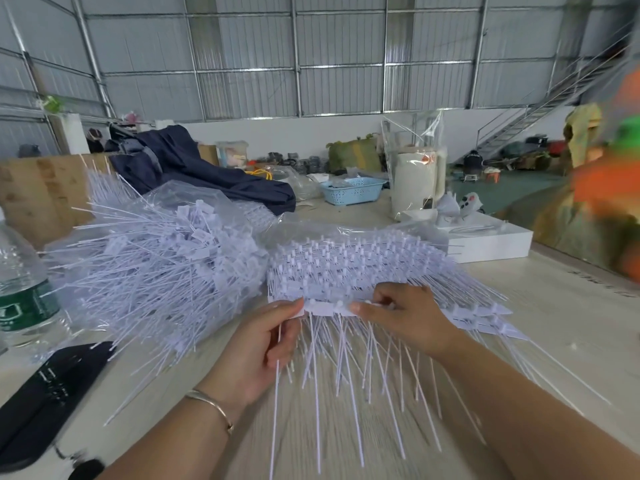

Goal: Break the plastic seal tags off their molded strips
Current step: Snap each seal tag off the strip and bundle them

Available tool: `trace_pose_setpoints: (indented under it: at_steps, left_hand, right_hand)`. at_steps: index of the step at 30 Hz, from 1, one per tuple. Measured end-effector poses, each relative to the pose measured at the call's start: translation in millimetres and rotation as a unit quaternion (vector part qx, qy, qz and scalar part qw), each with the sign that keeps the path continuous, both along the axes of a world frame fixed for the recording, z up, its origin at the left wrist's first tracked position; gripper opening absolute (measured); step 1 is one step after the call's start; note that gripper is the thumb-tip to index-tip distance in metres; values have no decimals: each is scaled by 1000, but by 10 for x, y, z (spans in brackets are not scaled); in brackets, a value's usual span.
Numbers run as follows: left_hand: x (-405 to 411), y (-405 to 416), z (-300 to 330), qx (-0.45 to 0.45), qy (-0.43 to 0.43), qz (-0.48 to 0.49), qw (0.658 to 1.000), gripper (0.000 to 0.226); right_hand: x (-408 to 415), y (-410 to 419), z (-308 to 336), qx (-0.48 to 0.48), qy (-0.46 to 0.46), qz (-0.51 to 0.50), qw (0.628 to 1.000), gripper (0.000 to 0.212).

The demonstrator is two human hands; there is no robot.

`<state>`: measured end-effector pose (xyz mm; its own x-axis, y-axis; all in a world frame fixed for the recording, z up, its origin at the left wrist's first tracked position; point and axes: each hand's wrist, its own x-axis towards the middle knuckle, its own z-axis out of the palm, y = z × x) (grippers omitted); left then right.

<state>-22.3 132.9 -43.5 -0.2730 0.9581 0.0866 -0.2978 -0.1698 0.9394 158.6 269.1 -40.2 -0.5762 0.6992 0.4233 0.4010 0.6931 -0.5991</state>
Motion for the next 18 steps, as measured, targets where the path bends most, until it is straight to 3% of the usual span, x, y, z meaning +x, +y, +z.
trace_pose_setpoints:
  at_steps: [5,12,16,18]
  left_hand:
    - [4,35,-14,-3,-17,15,1000,17]
    - [-15,12,40,8,-44,0,999,20]
    - [-38,18,66,20,-69,-26,997,23]
    - [-54,15,64,18,-39,-21,999,22]
  right_hand:
    - [2,-2,-59,-45,34,6,998,43]
    - [-53,-51,-91,33,15,14,999,41]
    - [-74,-55,-57,-81,100,51,990,41]
    - [-50,-22,-32,-138,144,72,977,39]
